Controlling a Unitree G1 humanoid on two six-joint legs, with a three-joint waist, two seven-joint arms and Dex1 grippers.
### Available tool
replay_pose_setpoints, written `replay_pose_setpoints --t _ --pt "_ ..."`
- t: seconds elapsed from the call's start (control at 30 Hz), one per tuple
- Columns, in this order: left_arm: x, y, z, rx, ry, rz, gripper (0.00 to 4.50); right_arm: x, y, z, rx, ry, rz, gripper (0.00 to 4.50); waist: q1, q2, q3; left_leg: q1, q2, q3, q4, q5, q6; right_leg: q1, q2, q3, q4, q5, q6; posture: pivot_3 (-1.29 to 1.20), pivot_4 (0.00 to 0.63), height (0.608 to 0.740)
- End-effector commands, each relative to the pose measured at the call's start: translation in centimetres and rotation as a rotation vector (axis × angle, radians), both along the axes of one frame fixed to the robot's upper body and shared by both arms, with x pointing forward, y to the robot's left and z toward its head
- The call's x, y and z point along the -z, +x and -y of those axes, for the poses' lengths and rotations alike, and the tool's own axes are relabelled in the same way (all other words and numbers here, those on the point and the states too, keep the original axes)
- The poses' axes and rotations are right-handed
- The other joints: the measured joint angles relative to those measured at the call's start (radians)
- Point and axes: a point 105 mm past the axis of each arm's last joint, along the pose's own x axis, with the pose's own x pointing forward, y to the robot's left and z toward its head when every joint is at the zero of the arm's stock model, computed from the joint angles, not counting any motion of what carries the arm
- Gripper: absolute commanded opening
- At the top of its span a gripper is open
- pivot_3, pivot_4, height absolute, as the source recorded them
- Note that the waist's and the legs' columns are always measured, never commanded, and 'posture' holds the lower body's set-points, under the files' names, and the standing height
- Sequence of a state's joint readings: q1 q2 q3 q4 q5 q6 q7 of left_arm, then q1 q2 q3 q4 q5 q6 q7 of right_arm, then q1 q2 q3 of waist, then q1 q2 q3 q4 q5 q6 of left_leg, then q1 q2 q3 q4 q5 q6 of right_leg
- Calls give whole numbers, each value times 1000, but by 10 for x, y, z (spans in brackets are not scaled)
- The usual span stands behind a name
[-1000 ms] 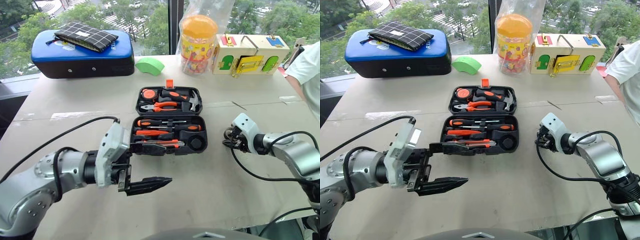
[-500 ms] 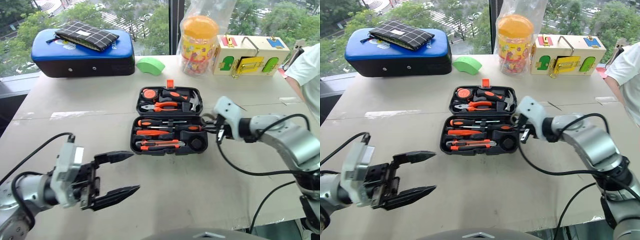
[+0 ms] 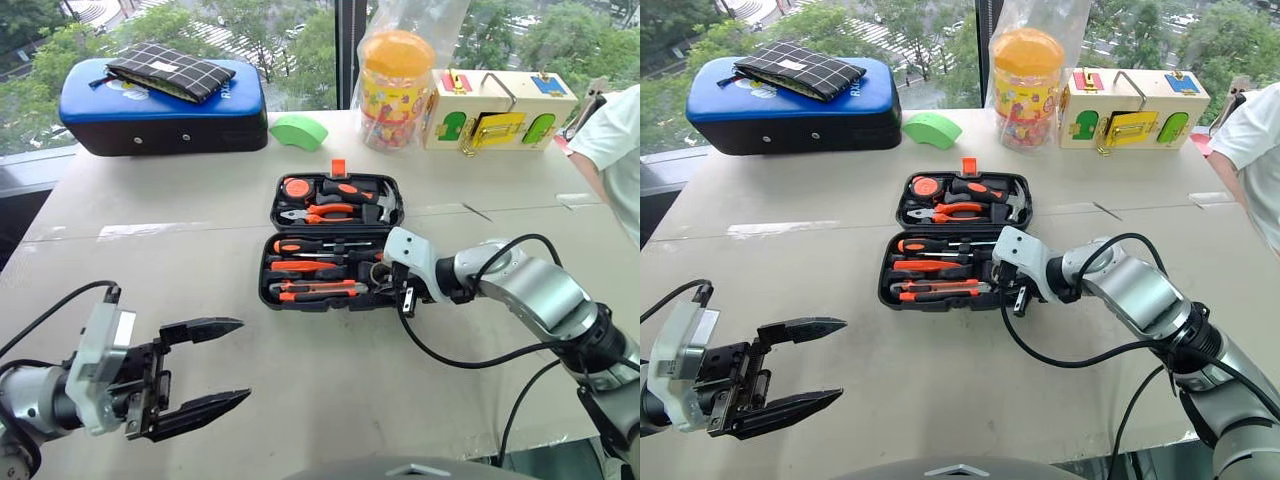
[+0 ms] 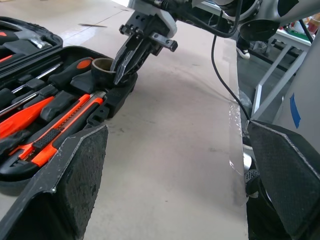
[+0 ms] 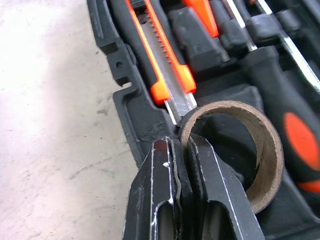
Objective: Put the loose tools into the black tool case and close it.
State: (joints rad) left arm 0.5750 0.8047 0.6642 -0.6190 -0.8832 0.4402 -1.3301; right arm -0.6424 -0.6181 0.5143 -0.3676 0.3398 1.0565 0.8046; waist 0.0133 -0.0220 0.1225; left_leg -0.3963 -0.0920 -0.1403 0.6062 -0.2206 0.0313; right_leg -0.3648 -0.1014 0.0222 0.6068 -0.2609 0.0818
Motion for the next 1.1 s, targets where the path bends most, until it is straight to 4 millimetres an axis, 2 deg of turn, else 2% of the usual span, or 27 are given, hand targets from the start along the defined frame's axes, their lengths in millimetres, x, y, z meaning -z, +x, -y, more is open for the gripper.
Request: replay_pose_setpoints --t 0.03,0.23,0.37,0.5,0.77,0.8,0.87,0.97,1.0,1.1 --pt "-3 -3 2 8 18 35 4500 0 3 0 -2 6 -2 35 -1 0 0 0 0 0 0 0 0 0 0 0 0 0 0 0 150 740" --pt "-3 -1 1 -13 16 49 4500 2 4 6 4 -7 -14 35 0 0 0 0 0 0 0 0 0 0 0 0 0 0 0 0 150 740" --pt "-7 0 0 -25 15 60 4500 9 -8 10 -46 -30 -63 35 1 0 0 0 0 0 0 0 0 0 0 0 0 0 0 0 150 740" --pt "-8 1 -1 -28 15 59 4500 16 -2 17 -5 -46 -69 35 0 0 0 0 0 0 0 0 0 0 0 0 0 0 0 0 150 740" --pt "-10 4 -2 -31 9 64 4500 18 2 22 10 -61 -79 35 1 0 0 0 0 0 0 0 0 0 0 0 0 0 0 0 150 740" --pt "-10 5 -2 -32 9 65 4500 19 1 23 0 -64 -82 451 1 0 0 0 0 0 0 0 0 0 0 0 0 0 0 0 150 740" --pt "-10 6 -2 -37 6 61 4500 18 -1 22 -12 -55 -87 832 2 0 0 0 0 0 0 0 0 0 0 0 0 0 0 0 150 740" --pt "-10 13 -8 -89 -14 46 4500 5 -6 18 -50 -3 -70 2194 3 0 0 0 0 0 -1 0 0 0 0 0 0 0 0 0 150 740" --pt "-12 20 -13 -126 -38 39 4500 -5 -8 16 -61 47 -67 2460 3 0 0 0 -1 0 -2 0 0 0 0 0 0 0 0 0 150 740" --pt "-20 51 -37 -270 -83 21 4500 -32 -12 13 -86 172 -25 2460 6 0 0 0 -1 -2 -3 0 0 0 1 -2 -1 0 0 0 150 740"
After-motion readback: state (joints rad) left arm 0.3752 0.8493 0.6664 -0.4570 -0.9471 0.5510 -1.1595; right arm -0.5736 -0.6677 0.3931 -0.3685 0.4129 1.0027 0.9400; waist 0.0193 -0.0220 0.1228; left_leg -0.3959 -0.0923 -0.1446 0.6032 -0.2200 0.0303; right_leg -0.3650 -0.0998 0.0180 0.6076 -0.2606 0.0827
